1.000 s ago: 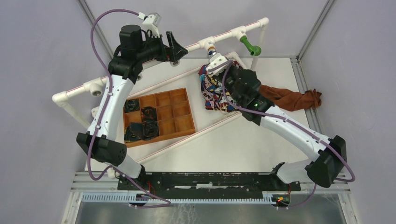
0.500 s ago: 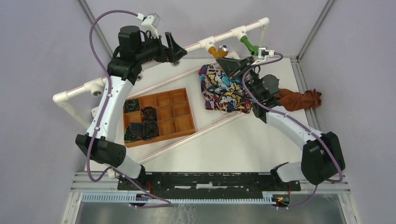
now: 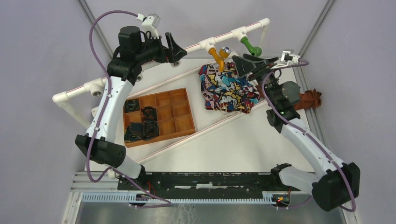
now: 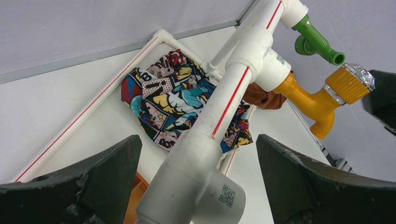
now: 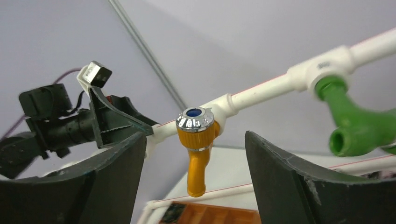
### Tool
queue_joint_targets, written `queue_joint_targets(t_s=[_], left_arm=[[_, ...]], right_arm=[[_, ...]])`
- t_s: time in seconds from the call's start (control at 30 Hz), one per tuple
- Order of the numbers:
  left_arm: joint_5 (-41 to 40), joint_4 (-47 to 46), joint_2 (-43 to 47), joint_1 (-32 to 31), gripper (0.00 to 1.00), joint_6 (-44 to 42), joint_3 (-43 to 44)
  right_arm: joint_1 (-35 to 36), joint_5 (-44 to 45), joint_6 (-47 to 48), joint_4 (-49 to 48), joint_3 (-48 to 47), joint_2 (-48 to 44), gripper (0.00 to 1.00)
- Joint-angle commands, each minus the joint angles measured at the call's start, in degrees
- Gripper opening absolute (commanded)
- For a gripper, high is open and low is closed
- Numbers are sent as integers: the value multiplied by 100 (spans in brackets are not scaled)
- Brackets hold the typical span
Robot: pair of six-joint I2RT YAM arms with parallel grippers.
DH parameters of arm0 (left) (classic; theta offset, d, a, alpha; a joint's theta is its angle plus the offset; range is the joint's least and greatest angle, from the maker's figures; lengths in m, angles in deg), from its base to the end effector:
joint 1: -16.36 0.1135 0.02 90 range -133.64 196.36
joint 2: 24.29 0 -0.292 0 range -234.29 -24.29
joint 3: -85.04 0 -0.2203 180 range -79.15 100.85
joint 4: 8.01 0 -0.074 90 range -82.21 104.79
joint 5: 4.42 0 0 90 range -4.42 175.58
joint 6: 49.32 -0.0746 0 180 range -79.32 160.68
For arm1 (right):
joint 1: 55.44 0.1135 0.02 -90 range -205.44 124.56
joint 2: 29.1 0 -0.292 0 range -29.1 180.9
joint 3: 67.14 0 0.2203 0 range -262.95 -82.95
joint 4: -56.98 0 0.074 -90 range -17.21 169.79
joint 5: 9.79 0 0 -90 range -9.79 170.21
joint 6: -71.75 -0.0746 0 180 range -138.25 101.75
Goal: Install the water faucets
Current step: Screw the water faucet onto the adaptor.
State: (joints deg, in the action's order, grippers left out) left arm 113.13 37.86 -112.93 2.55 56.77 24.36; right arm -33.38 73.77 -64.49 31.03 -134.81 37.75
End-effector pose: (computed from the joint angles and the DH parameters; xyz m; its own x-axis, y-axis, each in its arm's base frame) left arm 0.3198 -0.1141 0.4811 -0.4233 -0.1490 -0.8937 0.5493 0.7422 -0.3839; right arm 0.2357 0.1046 0.4519 -0.0479 0.7550 -0.6540 -0.6238 0.4888 0.6099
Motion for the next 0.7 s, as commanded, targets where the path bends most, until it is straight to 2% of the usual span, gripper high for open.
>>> queue_joint_targets(t_s=[0.0, 0.03, 0.1, 0.17, 0.27, 0.33, 0.47, 0.53, 0.6, 0.67], left_arm=[[150, 201, 124, -44, 100, -7, -40], [160, 194, 118, -44, 100, -1, -32], [157, 193, 111, -49, 100, 3, -11], [143, 208, 94, -48, 100, 7, 21], [141, 236, 70, -47, 100, 14, 85], [130, 228, 72, -48, 100, 16, 106], [118, 227, 67, -45, 100, 25, 117], [134, 227, 58, -44, 100, 34, 117], [147, 228, 39, -44, 100, 49, 117], [162, 228, 37, -43, 100, 55, 117]], right_arm=[[44, 141, 2874, 1345, -166, -777, 82], [133, 81, 3446, 1600, -307, -882, 82], [677, 281, 5352, 2317, -786, -987, 81], [1392, 752, 7424, 2971, -1159, -996, 81], [2206, 1620, 9913, 3390, -1172, -1044, 81], [2489, 2353, 11516, 2908, -710, -1127, 83], [2610, 3298, 13967, 1652, 64, -999, 86], [2600, 3463, 15314, 613, 539, -865, 86], [2585, 3423, 16214, -255, 808, -643, 85], [2512, 3091, 16637, -899, 943, -472, 85]])
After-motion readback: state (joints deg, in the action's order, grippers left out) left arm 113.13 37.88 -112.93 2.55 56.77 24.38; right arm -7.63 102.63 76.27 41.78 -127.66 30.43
